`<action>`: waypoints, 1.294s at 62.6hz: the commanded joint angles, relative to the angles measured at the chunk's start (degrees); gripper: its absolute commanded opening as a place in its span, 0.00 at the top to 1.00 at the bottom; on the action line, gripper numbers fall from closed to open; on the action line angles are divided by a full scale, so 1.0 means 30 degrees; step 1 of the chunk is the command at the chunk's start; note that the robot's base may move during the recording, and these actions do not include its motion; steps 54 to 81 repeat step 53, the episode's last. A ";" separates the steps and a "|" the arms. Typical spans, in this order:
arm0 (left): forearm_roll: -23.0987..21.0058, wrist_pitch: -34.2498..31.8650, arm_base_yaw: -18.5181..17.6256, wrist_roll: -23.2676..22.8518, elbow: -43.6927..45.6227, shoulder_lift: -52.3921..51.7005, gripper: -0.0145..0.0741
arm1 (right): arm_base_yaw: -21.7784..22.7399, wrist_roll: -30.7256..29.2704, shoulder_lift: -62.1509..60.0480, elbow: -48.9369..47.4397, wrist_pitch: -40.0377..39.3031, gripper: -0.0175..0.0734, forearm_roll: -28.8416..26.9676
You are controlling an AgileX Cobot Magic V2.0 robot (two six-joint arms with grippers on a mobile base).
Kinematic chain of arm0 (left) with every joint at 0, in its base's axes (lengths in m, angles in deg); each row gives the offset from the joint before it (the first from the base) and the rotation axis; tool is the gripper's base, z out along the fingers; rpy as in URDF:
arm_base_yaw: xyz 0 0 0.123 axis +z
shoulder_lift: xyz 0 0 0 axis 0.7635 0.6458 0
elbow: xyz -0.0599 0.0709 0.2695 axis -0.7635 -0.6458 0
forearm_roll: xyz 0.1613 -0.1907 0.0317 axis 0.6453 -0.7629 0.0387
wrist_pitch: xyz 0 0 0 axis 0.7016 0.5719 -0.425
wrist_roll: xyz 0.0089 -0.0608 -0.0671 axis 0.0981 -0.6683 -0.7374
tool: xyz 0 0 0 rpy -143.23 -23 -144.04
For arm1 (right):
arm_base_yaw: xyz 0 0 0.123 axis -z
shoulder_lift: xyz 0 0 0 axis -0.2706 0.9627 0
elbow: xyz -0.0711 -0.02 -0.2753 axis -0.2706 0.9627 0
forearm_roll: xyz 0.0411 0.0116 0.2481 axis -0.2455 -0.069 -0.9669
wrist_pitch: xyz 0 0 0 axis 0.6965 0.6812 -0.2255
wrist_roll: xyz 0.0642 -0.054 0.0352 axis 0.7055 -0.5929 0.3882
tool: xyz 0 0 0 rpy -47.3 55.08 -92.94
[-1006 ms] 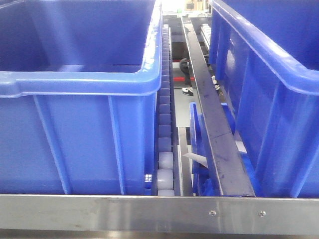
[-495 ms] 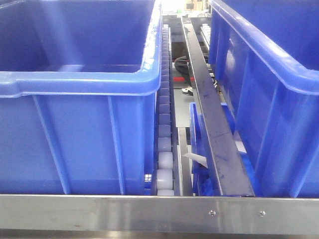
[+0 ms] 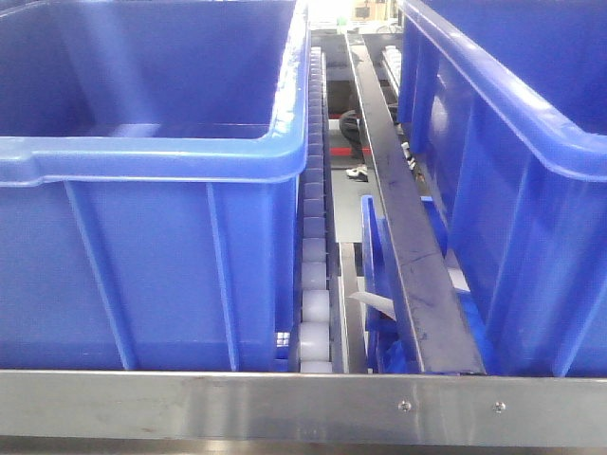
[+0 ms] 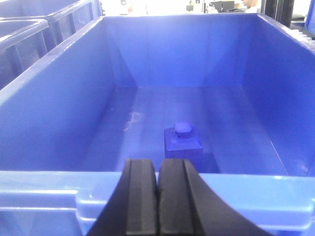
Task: Pick and sort blue part to right shelf
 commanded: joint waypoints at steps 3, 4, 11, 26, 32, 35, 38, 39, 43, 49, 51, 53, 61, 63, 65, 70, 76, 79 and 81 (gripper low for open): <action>0.0005 -0.1587 -0.0148 0.0016 -0.0487 -0.0371 0.70 | 0.0114 -0.0168 -0.0407 -0.0259 -0.1636 0.77 -0.0020; 0.0005 -0.1587 -0.0148 0.0016 -0.0487 -0.0371 0.70 | 0.0114 -0.0168 -0.0407 -0.0259 -0.1636 0.77 -0.0020; 0.0005 -0.1587 -0.0148 0.0016 -0.0487 -0.0371 0.70 | 0.0114 -0.0168 -0.0407 -0.0259 -0.1588 0.77 -0.0020; 0.0005 -0.1587 -0.0148 0.0016 -0.0487 -0.0371 0.70 | 0.0114 -0.0168 -0.0407 -0.0259 -0.1570 0.77 -0.0020; 0.0005 -0.1587 -0.0148 0.0016 -0.0487 -0.0371 0.70 | 0.0114 -0.0168 -0.0407 -0.0259 -0.1570 0.77 -0.0020; 0.0005 -0.1587 -0.0148 0.0016 -0.0487 -0.0371 0.70 | 0.0114 -0.0168 -0.0407 -0.0259 -0.1570 0.77 -0.0020; 0.0005 -0.1587 -0.0148 0.0016 -0.0487 -0.0371 0.70 | 0.0114 -0.0168 -0.0407 -0.0259 -0.1570 0.77 -0.0020; 0.0005 -0.1587 -0.0148 0.0016 -0.0487 -0.0371 0.70 | 0.0114 -0.0168 -0.0407 -0.0259 -0.1570 0.77 -0.0020; 0.0005 -0.1587 -0.0148 0.0016 -0.0487 -0.0371 0.70 | 0.0114 -0.0168 -0.0407 -0.0259 -0.1570 0.77 -0.0020; 0.0005 -0.1587 -0.0148 0.0016 -0.0487 -0.0371 0.70 | 0.0114 -0.0168 -0.0407 -0.0259 -0.1570 0.77 -0.0020; 0.0005 -0.1587 -0.0148 0.0016 -0.0487 -0.0371 0.70 | 0.0114 -0.0168 -0.0407 -0.0259 -0.1570 0.77 -0.0020; 0.0005 -0.1587 -0.0148 0.0016 -0.0487 -0.0371 0.70 | 0.0114 -0.0168 -0.0407 -0.0259 -0.1570 0.77 -0.0020; 0.0005 -0.1587 -0.0148 0.0016 -0.0487 -0.0371 0.70 | 0.0114 -0.0168 -0.0407 -0.0259 -0.1570 0.77 -0.0020; 0.0005 -0.1587 -0.0148 0.0016 -0.0487 -0.0371 0.70 | 0.0114 -0.0168 -0.0407 -0.0259 -0.1570 0.77 -0.0020; 0.0005 -0.1587 -0.0148 0.0016 -0.0487 -0.0371 0.70 | 0.0114 -0.0168 -0.0407 -0.0259 -0.1570 0.77 -0.0020; 0.0005 -0.1587 -0.0148 0.0016 -0.0487 -0.0371 0.70 | 0.0114 -0.0168 -0.0407 -0.0259 -0.1570 0.77 -0.0020; 0.0005 -0.1587 -0.0148 0.0016 -0.0487 -0.0371 0.70 | 0.0114 -0.0168 -0.0407 -0.0259 -0.1570 0.77 -0.0020; 0.0005 -0.1587 -0.0148 0.0016 -0.0487 -0.0371 0.70 | 0.0114 -0.0168 -0.0407 -0.0259 -0.1570 0.77 -0.0020; 0.0005 -0.1587 -0.0148 0.0016 -0.0487 -0.0371 0.70 | 0.0114 -0.0168 -0.0407 -0.0259 -0.1570 0.77 -0.0020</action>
